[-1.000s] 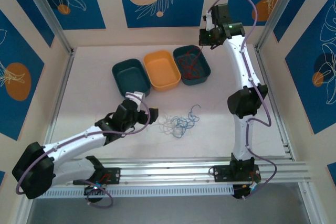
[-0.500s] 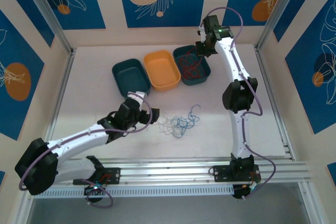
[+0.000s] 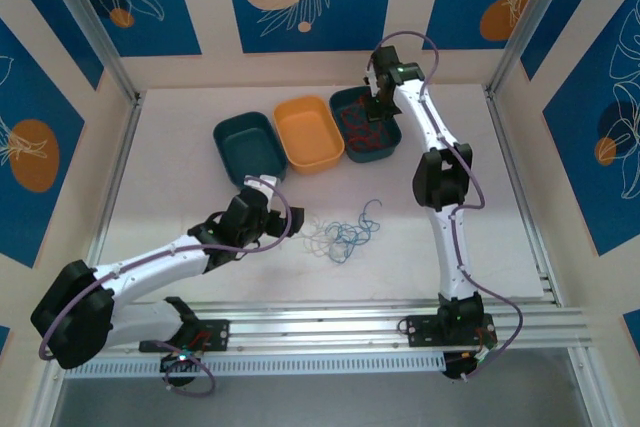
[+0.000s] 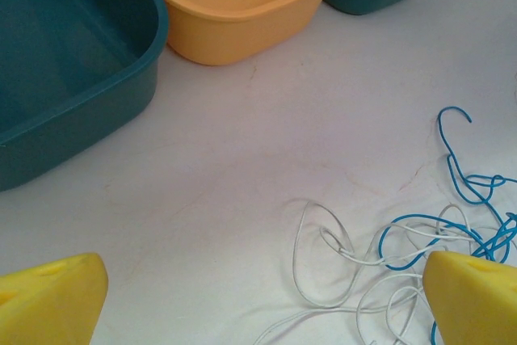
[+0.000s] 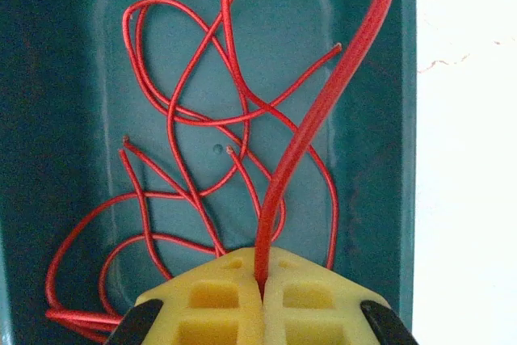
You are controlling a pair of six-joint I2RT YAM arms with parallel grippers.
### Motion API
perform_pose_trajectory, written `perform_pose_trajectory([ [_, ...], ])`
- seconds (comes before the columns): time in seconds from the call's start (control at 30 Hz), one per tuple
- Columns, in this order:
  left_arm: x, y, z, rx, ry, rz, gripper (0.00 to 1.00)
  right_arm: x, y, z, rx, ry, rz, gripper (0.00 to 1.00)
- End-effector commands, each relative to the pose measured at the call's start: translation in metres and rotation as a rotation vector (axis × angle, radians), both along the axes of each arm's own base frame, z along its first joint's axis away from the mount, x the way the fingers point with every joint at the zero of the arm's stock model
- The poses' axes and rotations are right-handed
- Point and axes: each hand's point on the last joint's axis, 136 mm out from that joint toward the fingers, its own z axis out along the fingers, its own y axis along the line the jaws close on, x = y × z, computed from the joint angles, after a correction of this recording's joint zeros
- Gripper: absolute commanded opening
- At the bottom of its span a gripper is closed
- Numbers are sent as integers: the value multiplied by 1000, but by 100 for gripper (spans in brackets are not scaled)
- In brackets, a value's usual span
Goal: Untangle the cables
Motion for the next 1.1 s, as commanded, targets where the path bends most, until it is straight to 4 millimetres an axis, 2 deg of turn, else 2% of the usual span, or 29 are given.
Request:
perform_pose_trajectory([
  [0.0,5,-1,13,-28,-13,19,100,6,10,-6,-5,-16,44,0],
  [0.3,7,-3,9,-24,-6,19,100,9,17,-36,-29,14,77,0],
  [0.43,7,-4,8,-23,-1,14,100,7,17,-42,-35,27,75,0],
  [0.5,7,-4,8,-22,-1,15,100,7,16,-40,-35,28,69,4],
  [0.67,8,-3,8,-20,-5,18,100,6,16,-19,-31,-4,51,16],
  [0.9,7,-4,7,-21,-6,13,100,3,11,18,-32,-64,6,27],
  [1.07,6,-4,7,-25,-8,10,100,0,4,32,-50,-83,-26,33],
])
